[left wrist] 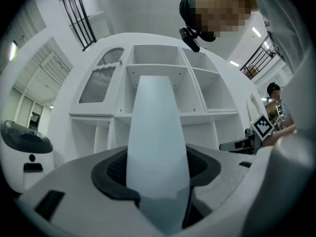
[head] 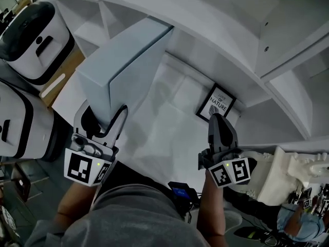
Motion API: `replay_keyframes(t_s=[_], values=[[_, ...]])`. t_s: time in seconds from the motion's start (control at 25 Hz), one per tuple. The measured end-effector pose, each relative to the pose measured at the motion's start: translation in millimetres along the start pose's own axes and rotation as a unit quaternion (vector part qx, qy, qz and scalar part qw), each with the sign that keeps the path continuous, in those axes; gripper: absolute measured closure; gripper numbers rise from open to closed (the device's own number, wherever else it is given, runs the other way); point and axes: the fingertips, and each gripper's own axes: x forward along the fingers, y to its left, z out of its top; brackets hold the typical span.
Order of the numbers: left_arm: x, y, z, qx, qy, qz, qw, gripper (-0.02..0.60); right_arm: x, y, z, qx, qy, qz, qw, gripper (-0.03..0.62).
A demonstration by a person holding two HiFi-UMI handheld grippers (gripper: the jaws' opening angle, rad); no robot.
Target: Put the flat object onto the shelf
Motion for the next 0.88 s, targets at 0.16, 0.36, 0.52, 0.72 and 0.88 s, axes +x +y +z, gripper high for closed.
replay_keyframes(t_s=[0.16, 0.36, 0.52, 0.72, 0.88], values=[[3, -9, 4, 0.012, 0.001, 0.007, 0.9999, 0.310, 3, -11, -3, 0.012, -0.004, 0.012, 1.000, 0.563], [0, -15, 11, 0.019, 0.000, 0.003, 0.9998, 0.310, 3, -11, -2, 0.017, -0.007, 0.017, 1.000, 0.564], [-1, -15, 15, 0.019, 0.000, -0.011, 0.9998, 0.310, 0, -11, 4, 0.014, -0.013, 0.010, 1.000, 0.564], [-9, -15, 17, 0.022, 0.000, -0.028, 0.9994, 0.310, -2, -6, 12, 0.006, -0.020, -0.001, 1.000, 0.563], [-21, -9, 18, 0.036, -0.007, -0.033, 0.9988, 0.310, 0, 3, 17, 0.000, -0.027, -0.002, 1.000, 0.563]])
